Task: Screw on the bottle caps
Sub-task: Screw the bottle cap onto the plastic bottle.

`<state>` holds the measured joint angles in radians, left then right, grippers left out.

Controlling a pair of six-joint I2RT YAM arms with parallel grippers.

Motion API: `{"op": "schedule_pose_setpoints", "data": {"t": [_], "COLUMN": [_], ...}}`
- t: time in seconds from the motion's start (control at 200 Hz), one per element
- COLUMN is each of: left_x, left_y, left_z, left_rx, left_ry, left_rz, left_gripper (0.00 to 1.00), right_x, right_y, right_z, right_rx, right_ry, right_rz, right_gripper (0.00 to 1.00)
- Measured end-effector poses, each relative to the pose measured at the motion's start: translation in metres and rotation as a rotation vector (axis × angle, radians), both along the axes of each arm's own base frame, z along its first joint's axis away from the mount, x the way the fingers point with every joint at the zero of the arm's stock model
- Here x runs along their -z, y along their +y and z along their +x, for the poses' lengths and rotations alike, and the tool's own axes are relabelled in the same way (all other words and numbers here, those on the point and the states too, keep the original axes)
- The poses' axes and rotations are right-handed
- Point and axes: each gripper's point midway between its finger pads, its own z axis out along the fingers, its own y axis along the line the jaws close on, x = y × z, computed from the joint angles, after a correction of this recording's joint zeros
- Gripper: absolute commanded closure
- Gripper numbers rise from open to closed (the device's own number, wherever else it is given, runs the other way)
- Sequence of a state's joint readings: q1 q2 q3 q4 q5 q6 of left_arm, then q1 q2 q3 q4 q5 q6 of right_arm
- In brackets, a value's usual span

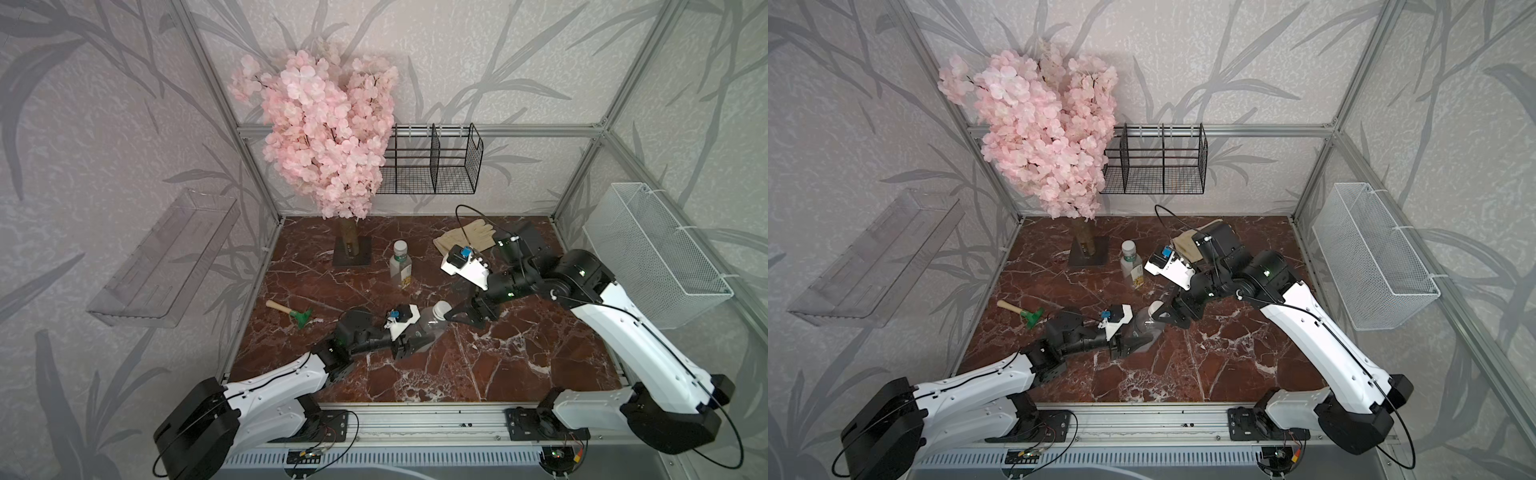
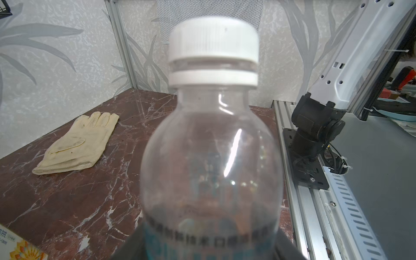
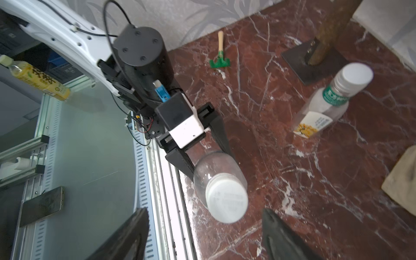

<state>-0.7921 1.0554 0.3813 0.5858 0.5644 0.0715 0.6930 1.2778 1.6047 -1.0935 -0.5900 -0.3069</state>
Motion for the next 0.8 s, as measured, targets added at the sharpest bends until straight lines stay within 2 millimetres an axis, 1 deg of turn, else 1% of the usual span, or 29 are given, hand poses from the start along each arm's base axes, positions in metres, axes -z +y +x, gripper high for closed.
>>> {"op": "schedule_pose_setpoints", "data": {"t": [0.1, 0.23, 0.455, 0.8], "left_x": [-0.001, -0.002, -0.002, -0.002], "left_y": [-0.001, -0.001, -0.002, -0.002], "left_z": [-0.002, -0.003, -0.005, -0.005], "left_rx": [0.010, 0.018, 0.028, 0.030], "left_ry": [0.003, 0.009, 0.013, 0.013], "left_rz": [-0.005, -0.010, -0.012, -0.012], "left_gripper": [0.45, 0.45, 0.45, 0.45], "right_x": [0.001, 0.011, 0.014, 0.023], "right_y": [0.001, 0.001, 0.001, 0.008], "right_z": [-0.006, -0.007, 0.003, 0.000], "right_rx": [-0.097, -0.194, -0.285, -0.369], "right_ry": [-0.053, -0.101, -0.171, -0.176], "right_rz": [0.051, 0.086, 0.128, 0.160], "right_gripper": [0.19, 0.19, 0.19, 0.26]}}
